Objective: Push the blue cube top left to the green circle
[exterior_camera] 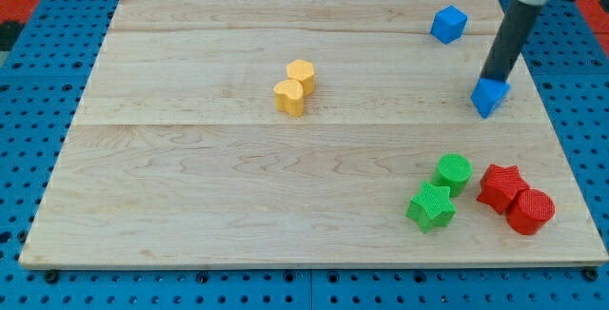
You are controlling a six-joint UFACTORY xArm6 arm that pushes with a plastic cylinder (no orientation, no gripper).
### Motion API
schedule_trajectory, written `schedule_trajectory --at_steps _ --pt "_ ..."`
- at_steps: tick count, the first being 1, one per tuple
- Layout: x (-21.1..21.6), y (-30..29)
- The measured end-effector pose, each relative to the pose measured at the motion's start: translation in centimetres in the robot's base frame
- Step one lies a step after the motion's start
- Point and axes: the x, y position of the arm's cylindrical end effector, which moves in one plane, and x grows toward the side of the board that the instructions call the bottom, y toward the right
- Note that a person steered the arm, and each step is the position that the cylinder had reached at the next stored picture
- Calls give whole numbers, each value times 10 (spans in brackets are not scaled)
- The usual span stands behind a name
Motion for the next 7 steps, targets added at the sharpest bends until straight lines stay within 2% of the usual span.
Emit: schedule_trajectory --at_steps 1,2,3,4,5,6,7 --pt "49 -16" --pt "72 -47" --pt "38 -51" --pt "-62 14" --pt "-151 30" --pt "-160 -25" --pt "-108 -62"
